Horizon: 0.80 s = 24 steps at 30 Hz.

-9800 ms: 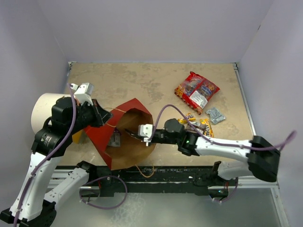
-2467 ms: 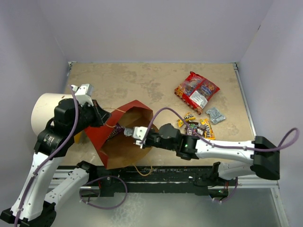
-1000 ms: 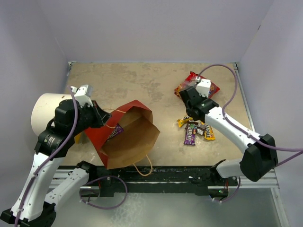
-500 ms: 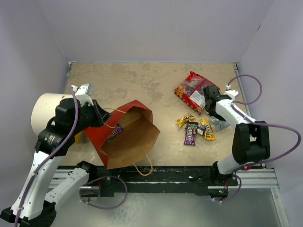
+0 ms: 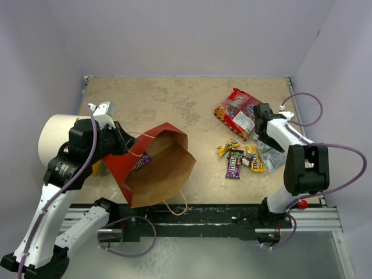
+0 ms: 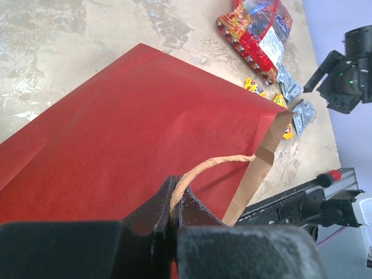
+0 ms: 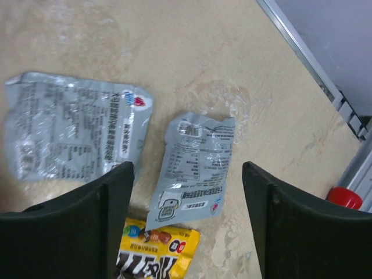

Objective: Take the snacks out of the paper bag
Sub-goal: Place the snack at the center of the board, then adjust the paper bag at the center of the board.

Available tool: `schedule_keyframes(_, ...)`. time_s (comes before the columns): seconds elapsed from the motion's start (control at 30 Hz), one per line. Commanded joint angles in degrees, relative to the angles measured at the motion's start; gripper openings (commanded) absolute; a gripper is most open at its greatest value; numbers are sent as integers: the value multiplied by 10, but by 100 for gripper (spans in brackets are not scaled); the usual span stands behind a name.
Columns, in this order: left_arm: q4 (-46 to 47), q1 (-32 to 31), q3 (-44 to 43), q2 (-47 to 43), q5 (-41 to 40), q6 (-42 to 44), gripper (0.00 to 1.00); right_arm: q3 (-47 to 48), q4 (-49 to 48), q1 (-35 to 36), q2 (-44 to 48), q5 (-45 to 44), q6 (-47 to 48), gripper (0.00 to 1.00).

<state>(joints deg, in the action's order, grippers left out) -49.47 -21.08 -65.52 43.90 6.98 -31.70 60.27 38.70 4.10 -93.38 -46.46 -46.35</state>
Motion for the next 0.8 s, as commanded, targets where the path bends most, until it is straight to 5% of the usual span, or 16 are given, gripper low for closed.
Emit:
schedule_keyframes(0.0,24,-1,-14,8,7,11,0,24,-27,0,83,64,55,86)
schedule_keyframes(0.17,47,0,1,14,25,6,0,-18,-129,0,205,213,127,96)
schedule_keyframes(0.33,66,0,3,28,39,10,0,-105,-292,19,311,471,160,96)
schedule_keyframes(0.53,126,0,-10,53,60,22,0,-136,-379,138,353,474,164,99)
schedule_keyframes(0.77,205,0,-69,127,88,51,0,-99,-328,202,230,546,130,100)
